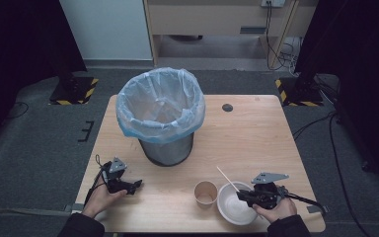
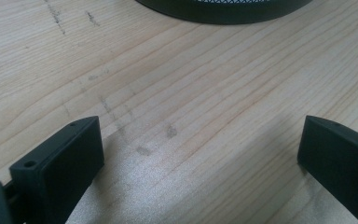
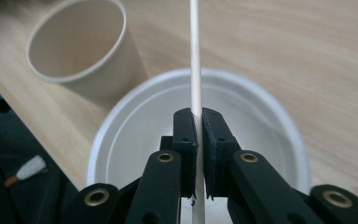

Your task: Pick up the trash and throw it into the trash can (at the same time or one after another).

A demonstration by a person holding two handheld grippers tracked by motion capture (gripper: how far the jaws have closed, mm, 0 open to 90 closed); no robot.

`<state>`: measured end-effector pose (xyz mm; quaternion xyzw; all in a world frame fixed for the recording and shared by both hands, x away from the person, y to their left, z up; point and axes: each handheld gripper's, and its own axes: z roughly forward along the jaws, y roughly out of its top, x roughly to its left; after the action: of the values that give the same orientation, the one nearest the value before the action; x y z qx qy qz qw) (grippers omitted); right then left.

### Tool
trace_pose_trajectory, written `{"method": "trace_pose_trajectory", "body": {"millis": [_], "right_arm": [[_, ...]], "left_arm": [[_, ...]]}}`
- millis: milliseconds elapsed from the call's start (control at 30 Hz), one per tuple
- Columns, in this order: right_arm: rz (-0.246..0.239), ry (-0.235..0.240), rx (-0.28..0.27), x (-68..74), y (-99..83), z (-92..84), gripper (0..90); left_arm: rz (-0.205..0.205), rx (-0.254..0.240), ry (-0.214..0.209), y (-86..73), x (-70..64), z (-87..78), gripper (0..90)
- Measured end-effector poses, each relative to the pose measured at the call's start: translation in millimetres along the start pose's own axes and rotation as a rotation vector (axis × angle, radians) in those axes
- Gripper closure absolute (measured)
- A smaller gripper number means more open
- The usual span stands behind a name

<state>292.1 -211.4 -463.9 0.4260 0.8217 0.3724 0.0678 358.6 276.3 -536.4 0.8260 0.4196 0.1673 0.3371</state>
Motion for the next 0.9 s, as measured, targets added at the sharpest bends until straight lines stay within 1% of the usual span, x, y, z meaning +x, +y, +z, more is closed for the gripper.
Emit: {"method": "trace_pose_trajectory", "body": {"millis": [200, 367, 500, 567, 733, 800, 900], "right_arm": [[0.027, -0.014, -0.122, -3.7, 5.2, -10.7, 85.5], [0.059, -0.025, -0.22, -7.5, 9.7, -20.9, 85.5], [0.093, -0.036, -0.31, -11.4, 13.4, -29.1, 85.5], [0.102, -0.039, -0.355, -13.9, 15.5, -33.0, 85.5], [0.128, -0.03, -0.443, -19.5, 23.3, -40.9, 85.5], [0.143, -0.018, -0.478, -22.0, 28.2, -44.0, 85.5], [0.141, -0.016, -0.518, -23.9, 36.4, -50.0, 85.5]], "left_arm": [[0.001, 0.0, 0.0, 0.0, 0.0, 0.0, 0.0], [0.001, 0.0, 0.0, 0.1, 0.1, 0.1, 0.0], [0.001, 0.0, 0.0, 0.2, 0.1, 0.2, 0.0], [0.001, 0.0, 0.0, 0.2, 0.1, 0.2, 0.0], [0.001, 0.0, 0.0, 0.2, 0.1, 0.2, 0.0], [0.001, 0.0, 0.0, 0.2, 0.1, 0.2, 0.0], [0.001, 0.0, 0.0, 0.2, 0.1, 0.2, 0.0]]}}
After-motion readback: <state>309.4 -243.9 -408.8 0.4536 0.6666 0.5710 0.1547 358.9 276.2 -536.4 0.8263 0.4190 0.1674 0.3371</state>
